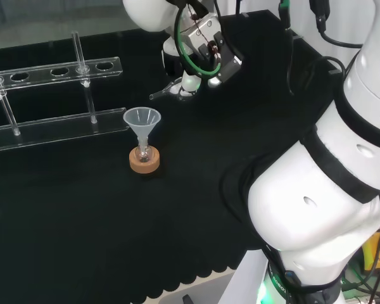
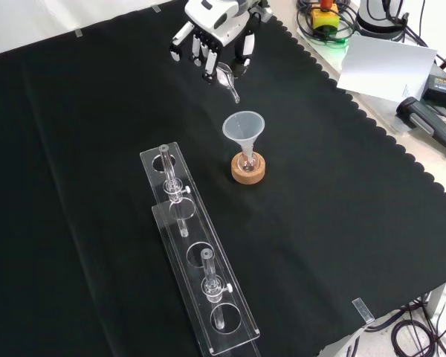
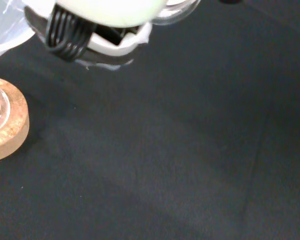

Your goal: Pour all the NaCl from the weighing funnel into the round-bottom flask.

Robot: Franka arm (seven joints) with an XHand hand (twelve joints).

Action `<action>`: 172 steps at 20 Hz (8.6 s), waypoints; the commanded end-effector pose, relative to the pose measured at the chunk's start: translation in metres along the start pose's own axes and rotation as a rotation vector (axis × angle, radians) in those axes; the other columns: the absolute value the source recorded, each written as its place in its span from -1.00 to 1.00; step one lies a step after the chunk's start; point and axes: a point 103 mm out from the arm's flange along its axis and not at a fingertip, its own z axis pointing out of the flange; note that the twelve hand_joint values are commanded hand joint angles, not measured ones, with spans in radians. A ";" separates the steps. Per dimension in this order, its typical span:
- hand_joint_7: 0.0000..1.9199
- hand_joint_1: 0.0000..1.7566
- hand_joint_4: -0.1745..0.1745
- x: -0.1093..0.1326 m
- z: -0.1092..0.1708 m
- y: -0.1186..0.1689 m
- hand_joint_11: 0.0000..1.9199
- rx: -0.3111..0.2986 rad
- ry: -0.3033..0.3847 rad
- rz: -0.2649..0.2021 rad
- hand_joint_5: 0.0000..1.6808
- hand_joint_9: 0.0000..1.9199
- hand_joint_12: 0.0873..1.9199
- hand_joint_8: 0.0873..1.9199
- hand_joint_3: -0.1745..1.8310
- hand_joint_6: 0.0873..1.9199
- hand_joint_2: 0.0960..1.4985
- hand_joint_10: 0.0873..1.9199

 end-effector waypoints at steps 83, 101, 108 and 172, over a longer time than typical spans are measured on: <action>0.77 0.28 1.00 0.015 -0.037 0.031 -1.00 0.131 -0.420 -0.175 0.59 0.37 0.47 -0.89 -0.06 -0.44 -0.32 -0.97; 0.78 0.28 1.00 0.013 -0.034 0.031 -1.00 0.135 -0.422 -0.181 0.59 0.37 0.47 -0.90 -0.05 -0.44 -0.33 -0.98; 0.78 0.28 1.00 0.014 -0.037 0.031 -1.00 0.139 -0.454 -0.210 0.59 0.38 0.47 -0.90 -0.05 -0.43 -0.33 -0.98; 0.81 0.28 1.00 0.043 -0.093 0.055 -1.00 0.147 -0.849 -0.317 0.59 0.40 0.50 -0.93 -0.02 -0.42 -0.35 -0.98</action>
